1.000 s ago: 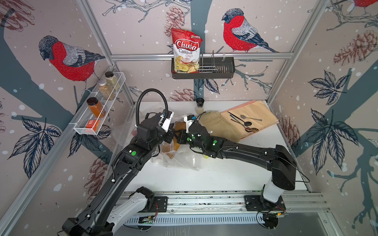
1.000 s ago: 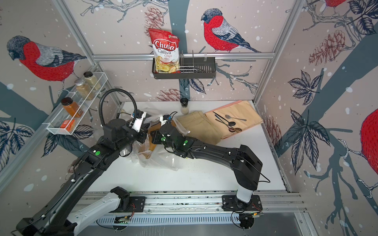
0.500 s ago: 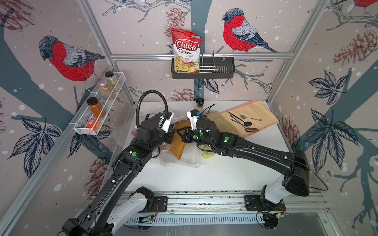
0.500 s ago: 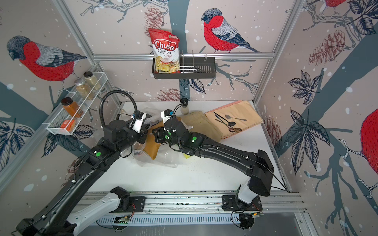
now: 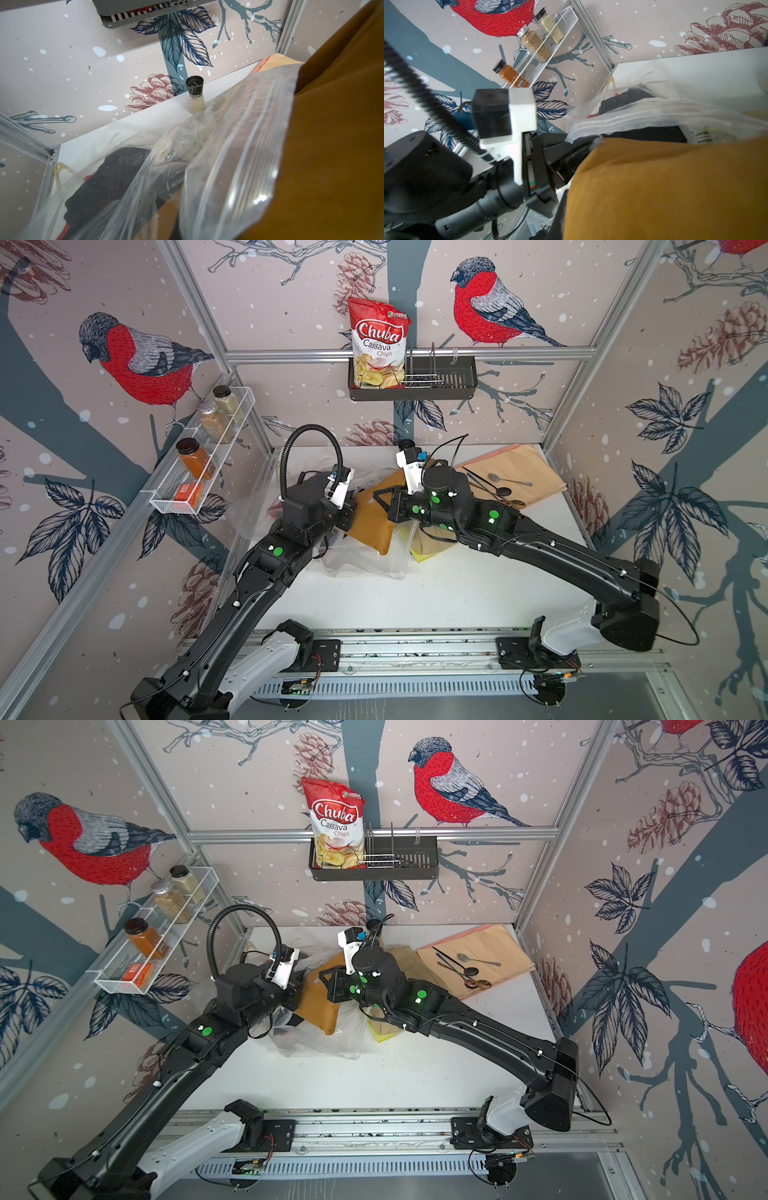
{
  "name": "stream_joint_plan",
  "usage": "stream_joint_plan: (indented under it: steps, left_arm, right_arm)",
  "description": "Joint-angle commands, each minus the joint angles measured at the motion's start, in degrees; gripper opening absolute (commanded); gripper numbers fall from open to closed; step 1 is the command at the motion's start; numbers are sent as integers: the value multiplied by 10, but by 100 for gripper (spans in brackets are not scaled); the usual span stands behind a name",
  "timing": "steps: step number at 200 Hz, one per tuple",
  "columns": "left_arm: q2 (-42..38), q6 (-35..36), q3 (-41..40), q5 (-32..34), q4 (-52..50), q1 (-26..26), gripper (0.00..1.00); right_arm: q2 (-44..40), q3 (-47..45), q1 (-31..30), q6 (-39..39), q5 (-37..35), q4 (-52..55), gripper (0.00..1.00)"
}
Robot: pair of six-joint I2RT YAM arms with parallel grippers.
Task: Take the trousers out of the vacuum bag
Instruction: Take out the trousers from the vacuum bag.
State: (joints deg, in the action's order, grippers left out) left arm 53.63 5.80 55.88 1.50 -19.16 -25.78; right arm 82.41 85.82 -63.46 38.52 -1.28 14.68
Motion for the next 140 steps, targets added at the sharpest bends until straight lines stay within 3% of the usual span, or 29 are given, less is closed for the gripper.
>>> stream_joint_plan:
  steps: [1, 53, 140]
  left_arm:
    - [7, -14, 2, 20, -10, 3, 0]
    - [34, -41, 10, 47, -15, 47, 0]
    - [25, -47, -18, 68, -32, 54, 0]
  right_arm:
    - [-32, 3, 0, -16, 14, -109, 0]
    - [-54, 81, 22, -52, -11, -25, 0]
    - [-54, 173, 131, -35, 54, -11, 0]
